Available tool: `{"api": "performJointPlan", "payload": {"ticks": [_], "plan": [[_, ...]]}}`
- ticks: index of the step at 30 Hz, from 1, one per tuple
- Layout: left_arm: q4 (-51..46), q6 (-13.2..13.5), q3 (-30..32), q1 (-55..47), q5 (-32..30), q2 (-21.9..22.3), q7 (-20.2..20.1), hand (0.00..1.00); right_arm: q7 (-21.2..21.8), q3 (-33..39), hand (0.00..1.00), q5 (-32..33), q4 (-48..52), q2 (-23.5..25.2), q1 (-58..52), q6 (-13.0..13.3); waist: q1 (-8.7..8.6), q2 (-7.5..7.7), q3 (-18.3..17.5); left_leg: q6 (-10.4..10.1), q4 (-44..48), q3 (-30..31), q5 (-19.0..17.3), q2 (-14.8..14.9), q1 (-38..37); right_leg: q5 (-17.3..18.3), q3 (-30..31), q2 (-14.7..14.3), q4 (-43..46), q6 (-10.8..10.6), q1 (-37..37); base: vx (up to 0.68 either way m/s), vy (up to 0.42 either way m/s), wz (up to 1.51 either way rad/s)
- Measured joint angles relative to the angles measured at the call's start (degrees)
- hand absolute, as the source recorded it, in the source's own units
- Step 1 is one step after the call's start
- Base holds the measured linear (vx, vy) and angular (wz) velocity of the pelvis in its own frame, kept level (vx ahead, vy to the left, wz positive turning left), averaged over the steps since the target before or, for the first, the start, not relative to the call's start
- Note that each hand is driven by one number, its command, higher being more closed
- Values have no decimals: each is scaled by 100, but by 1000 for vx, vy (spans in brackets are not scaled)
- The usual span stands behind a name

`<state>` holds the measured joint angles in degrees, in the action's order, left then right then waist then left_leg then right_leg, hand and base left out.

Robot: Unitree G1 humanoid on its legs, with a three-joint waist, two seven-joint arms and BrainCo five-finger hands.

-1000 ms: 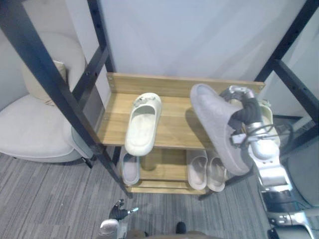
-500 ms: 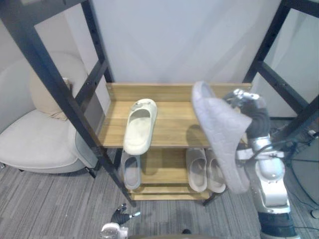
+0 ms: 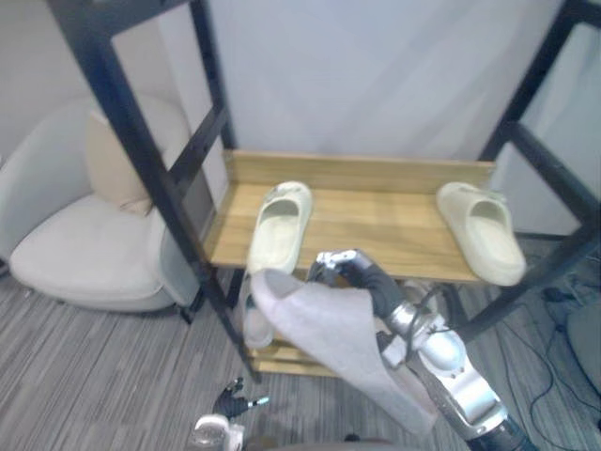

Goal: Organize the slippers on the shoe rack

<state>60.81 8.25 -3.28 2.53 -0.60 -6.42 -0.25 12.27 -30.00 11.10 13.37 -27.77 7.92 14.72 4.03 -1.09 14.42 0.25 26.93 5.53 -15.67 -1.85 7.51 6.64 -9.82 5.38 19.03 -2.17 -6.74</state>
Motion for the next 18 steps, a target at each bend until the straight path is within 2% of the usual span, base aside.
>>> {"api": "performJointPlan", "payload": {"ticks": [2, 5, 9, 14, 18], "plan": [[-5, 11, 2, 318, 75, -55, 14, 0, -145, -212, 100, -358, -187, -162, 403, -1, 101, -24, 386, -47, 608, 105, -123, -40, 610, 238, -131, 103, 702, 66, -596, -257, -23, 22], [-10, 19, 3, 481, 89, -169, 47, 0, -246, -304, 100, -673, -336, -224, 607, -2, 125, -20, 581, -66, 1054, 212, -260, -79, 1095, 502, -223, 189, 1193, 83, -1061, -176, -9, 23], [32, -21, 17, 523, 202, -321, 271, 0, -538, -390, 100, -961, -496, -439, 1113, 0, 166, -13, 911, -144, 1692, 284, -371, -103, 1938, 685, -319, 300, 1918, 146, -1902, -125, -23, 8], [55, -32, 1, 537, 431, -329, 376, 0, -872, -287, 100, -1343, -830, -494, 1560, -21, 232, -12, 1137, -266, 2518, 329, -583, -176, 2776, 1017, -415, 484, 2898, 286, -2745, -63, -39, 14], [39, -35, 30, 581, 591, -284, 479, 0, -1326, 247, 100, -1564, -1092, -456, 1981, -42, 238, -19, 1263, -322, 3423, 377, -840, -192, 3668, 1333, -486, 596, 3819, 403, -3587, -48, -24, 8]]}}
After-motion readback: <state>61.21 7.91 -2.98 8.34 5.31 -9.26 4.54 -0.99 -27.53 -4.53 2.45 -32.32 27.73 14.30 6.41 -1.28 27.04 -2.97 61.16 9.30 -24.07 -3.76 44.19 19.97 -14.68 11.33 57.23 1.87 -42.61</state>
